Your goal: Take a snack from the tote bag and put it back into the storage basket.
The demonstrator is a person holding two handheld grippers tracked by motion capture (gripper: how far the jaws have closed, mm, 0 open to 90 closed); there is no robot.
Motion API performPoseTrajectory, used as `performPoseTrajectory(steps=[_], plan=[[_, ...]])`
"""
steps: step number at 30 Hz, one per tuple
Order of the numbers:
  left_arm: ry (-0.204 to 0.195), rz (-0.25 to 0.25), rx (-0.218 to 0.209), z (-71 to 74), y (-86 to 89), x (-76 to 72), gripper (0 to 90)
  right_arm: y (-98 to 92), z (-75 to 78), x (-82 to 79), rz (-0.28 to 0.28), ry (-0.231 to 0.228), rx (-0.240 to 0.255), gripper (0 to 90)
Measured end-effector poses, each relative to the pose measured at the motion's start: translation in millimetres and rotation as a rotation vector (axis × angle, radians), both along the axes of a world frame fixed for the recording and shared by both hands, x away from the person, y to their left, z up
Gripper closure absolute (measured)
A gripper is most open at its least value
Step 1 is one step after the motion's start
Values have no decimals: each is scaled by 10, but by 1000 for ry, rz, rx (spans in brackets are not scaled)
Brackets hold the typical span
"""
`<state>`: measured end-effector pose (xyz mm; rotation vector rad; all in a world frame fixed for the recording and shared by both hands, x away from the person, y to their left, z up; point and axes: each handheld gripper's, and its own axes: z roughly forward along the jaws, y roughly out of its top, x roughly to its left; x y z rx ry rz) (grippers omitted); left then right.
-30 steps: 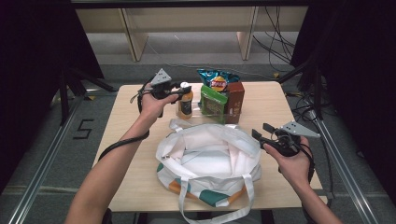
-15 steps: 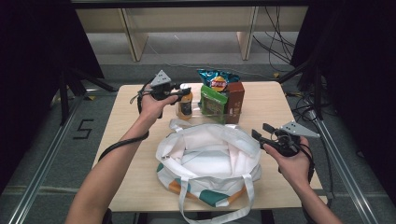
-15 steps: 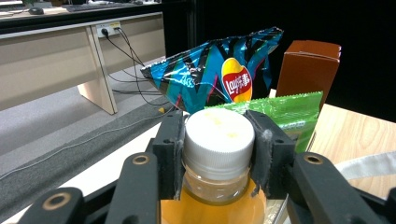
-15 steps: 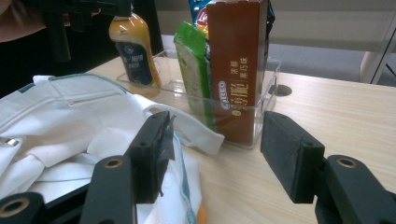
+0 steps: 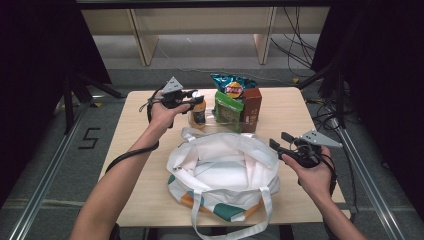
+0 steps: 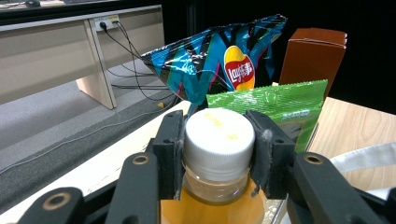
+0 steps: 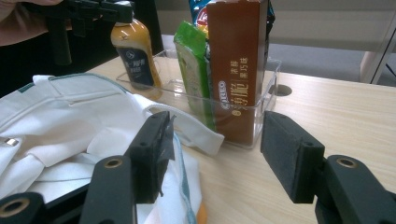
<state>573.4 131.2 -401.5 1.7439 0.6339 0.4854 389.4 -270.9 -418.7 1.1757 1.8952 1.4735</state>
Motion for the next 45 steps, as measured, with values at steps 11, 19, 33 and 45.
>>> performPoseTrajectory(steps=[11,19,33,45], plan=[[4,-3,14,-36,5,20,585,-14,3,10,8,3,-18,437],[17,0,22,-77,18,32,584,3,8,-10,0,28,-4,436],[36,3,27,-141,40,51,583,-8,-8,19,13,-5,-21,436],[49,19,29,-134,33,65,579,-9,-8,17,13,-4,-22,436]])
